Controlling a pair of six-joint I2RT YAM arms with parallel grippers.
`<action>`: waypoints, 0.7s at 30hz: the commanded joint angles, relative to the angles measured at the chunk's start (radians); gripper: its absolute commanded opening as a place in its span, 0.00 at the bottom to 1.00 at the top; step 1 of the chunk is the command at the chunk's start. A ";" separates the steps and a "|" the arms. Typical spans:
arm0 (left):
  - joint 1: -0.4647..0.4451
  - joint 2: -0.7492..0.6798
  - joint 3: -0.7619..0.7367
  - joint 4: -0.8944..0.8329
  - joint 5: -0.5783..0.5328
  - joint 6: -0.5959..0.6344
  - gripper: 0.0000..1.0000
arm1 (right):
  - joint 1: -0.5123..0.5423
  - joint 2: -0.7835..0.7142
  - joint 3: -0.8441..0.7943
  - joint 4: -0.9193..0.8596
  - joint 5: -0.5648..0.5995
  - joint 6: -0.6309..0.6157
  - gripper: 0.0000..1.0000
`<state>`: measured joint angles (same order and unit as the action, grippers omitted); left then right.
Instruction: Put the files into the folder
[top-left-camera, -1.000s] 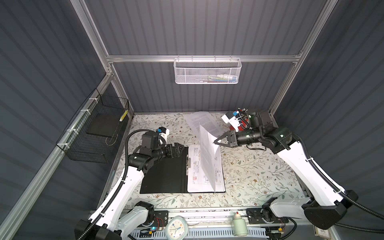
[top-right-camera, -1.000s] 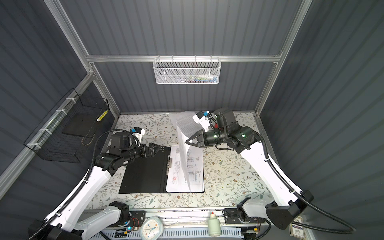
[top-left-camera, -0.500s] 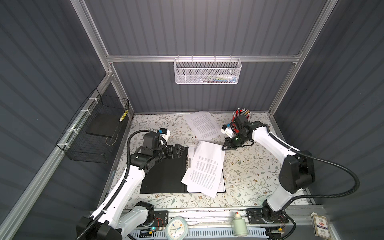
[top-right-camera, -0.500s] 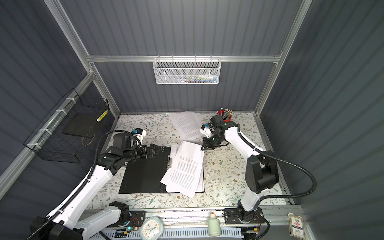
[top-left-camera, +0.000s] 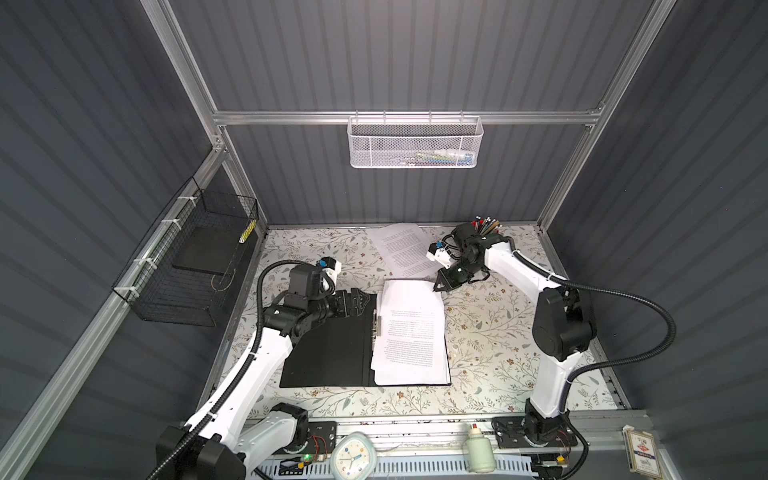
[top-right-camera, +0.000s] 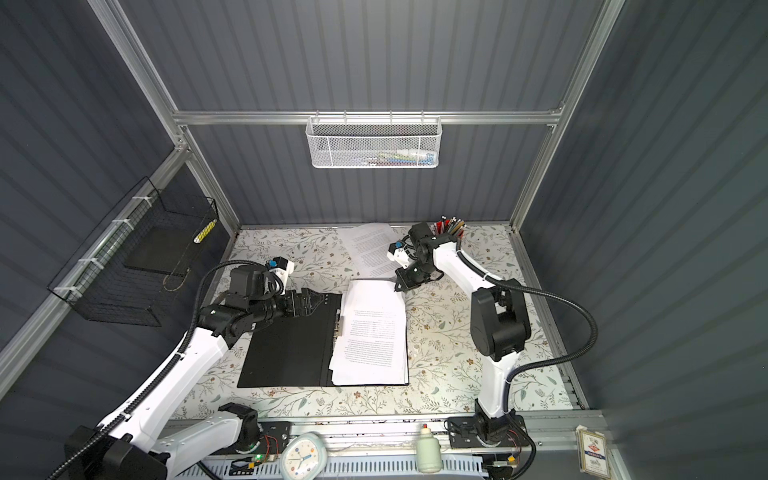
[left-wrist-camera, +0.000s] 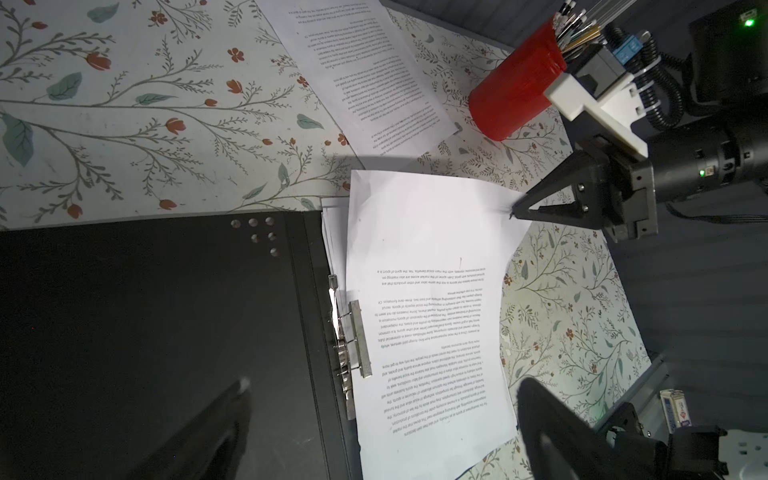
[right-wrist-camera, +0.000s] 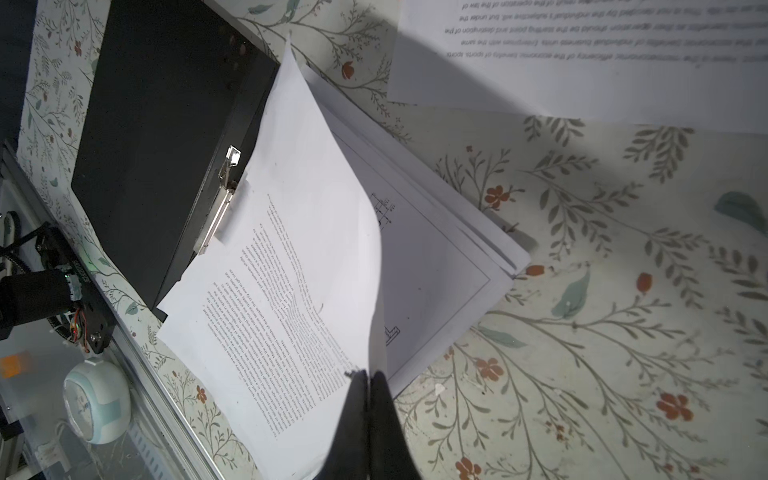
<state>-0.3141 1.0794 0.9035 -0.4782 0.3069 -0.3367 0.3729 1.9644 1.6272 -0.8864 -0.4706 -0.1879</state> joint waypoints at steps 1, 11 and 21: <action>0.006 0.016 0.017 -0.025 0.015 0.027 1.00 | 0.011 0.044 0.049 -0.038 0.014 -0.055 0.02; 0.006 0.041 0.021 -0.017 0.047 0.020 1.00 | 0.024 0.128 0.108 -0.058 0.067 -0.092 0.02; 0.006 0.047 0.021 -0.015 0.051 0.019 1.00 | 0.058 0.121 0.083 -0.058 0.052 -0.113 0.02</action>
<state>-0.3141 1.1263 0.9035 -0.4774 0.3378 -0.3321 0.4213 2.1017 1.7283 -0.9226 -0.4152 -0.2787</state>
